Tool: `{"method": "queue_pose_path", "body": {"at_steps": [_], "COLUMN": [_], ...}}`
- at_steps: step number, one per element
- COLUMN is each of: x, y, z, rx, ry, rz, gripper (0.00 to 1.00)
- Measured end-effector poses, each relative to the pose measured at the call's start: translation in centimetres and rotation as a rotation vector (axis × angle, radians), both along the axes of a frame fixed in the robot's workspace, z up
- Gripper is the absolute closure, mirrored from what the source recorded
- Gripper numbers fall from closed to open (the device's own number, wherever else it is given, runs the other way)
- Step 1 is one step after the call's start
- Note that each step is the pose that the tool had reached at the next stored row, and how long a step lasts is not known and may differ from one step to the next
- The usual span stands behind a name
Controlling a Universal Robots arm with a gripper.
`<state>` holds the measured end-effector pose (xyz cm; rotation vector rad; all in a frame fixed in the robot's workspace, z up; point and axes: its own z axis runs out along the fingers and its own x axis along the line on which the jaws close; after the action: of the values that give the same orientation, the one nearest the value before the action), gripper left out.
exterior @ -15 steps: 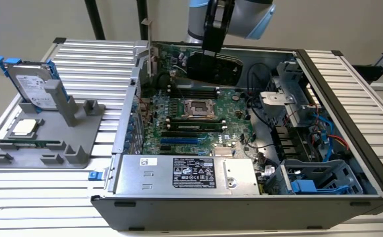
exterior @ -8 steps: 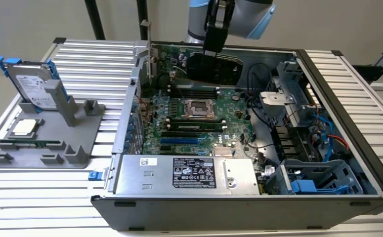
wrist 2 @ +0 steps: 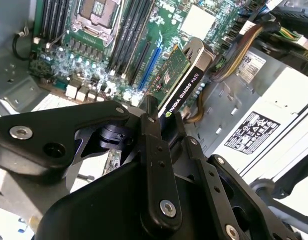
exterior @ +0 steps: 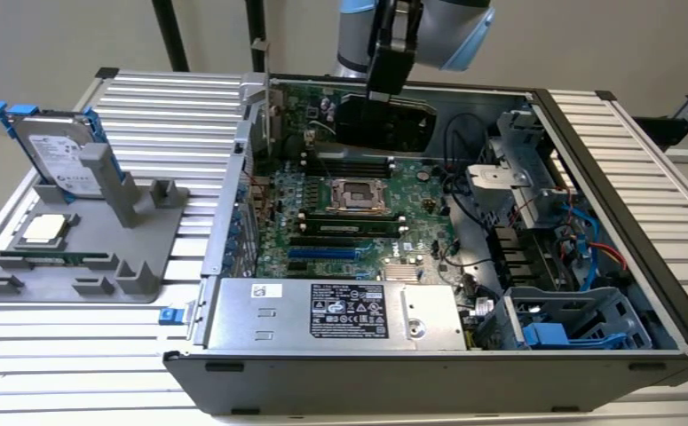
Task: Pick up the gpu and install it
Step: 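Insert the gpu into the slot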
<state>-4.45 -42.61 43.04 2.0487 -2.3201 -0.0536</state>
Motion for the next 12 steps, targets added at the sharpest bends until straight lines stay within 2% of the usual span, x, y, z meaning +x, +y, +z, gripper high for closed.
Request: {"method": "queue_pose_path", "body": {"at_steps": [4, 12], "x": [0.00, 0.01], "y": [0.00, 0.00], "z": [0.00, -0.10], "rx": [-0.0001, -0.0022], "ry": [0.0000, 0.0000], "rz": [0.015, 0.015], "gripper": [1.00, 1.00]}}
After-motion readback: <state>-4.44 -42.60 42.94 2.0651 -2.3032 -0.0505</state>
